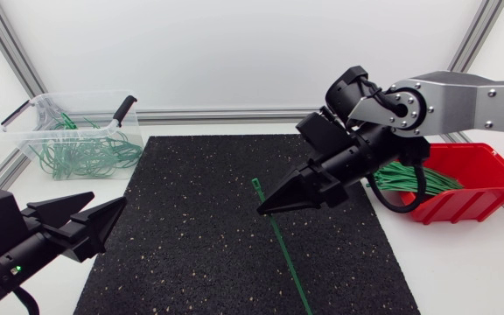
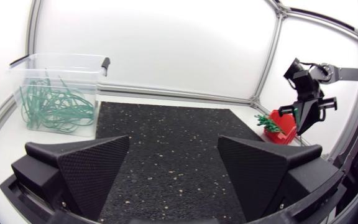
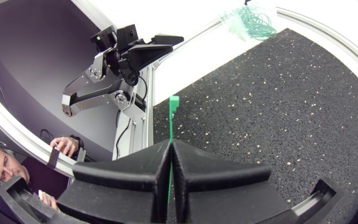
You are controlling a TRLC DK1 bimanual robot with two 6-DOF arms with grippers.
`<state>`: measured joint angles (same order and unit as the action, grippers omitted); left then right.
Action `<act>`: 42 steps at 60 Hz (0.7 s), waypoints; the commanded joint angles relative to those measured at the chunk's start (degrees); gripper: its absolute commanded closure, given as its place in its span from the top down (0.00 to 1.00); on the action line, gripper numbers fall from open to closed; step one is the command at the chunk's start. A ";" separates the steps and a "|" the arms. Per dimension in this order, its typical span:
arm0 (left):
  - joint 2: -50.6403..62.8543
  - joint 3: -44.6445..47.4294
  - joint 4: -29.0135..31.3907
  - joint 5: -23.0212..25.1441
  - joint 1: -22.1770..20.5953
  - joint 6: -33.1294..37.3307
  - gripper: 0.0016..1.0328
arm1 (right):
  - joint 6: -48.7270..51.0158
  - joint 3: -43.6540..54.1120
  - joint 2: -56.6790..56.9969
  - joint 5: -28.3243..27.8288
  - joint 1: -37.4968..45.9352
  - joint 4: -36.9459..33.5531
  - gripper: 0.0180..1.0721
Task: Take a green cable tie from the red box, thread the tail through the head to close it, then place it in the transparent bin on the left.
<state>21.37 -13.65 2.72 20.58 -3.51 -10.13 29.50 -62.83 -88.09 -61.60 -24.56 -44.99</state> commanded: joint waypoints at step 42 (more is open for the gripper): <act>36.64 -25.73 -10.63 29.78 -15.12 -9.73 0.96 | -6.47 -2.91 -3.05 -16.53 4.61 1.75 0.05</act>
<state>55.22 -37.04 -6.39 49.45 -16.71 -18.35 24.56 -64.42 -89.34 -76.95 -20.49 -43.20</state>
